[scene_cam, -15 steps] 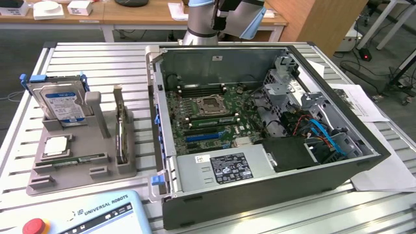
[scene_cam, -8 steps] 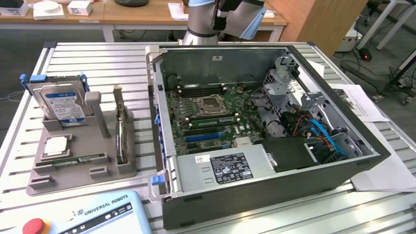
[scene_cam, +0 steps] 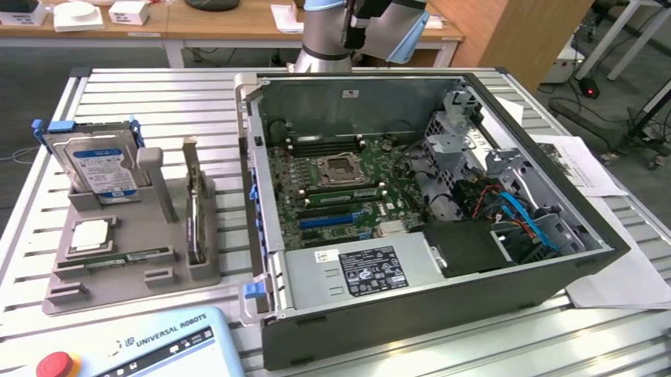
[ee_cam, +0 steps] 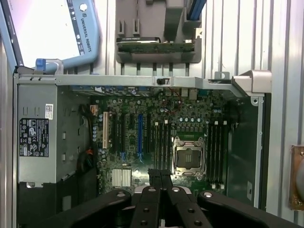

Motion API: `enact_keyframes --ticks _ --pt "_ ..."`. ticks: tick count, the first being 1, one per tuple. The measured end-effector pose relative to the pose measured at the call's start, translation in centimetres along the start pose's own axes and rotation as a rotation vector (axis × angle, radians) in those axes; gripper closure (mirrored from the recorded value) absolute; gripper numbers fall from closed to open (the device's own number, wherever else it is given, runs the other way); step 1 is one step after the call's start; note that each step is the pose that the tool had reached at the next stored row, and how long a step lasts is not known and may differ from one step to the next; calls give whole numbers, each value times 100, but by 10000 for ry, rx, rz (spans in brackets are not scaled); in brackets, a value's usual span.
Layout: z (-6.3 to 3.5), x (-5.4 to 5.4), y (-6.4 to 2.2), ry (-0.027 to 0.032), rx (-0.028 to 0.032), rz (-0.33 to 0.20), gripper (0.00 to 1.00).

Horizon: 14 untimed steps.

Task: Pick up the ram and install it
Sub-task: 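Press down the ram until it locks into place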

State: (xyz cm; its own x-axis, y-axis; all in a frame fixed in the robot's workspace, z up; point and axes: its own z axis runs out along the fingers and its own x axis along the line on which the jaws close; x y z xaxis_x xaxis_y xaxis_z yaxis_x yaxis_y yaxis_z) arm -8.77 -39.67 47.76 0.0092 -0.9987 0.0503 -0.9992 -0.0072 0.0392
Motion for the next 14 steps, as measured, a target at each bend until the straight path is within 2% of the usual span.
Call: enact_keyframes --ticks 5,8,14 --pt "0 0 0 4 5 -95 89" --pt "0 0 0 17 22 -437 89" --pt "0 0 -1 18 24 -462 89"
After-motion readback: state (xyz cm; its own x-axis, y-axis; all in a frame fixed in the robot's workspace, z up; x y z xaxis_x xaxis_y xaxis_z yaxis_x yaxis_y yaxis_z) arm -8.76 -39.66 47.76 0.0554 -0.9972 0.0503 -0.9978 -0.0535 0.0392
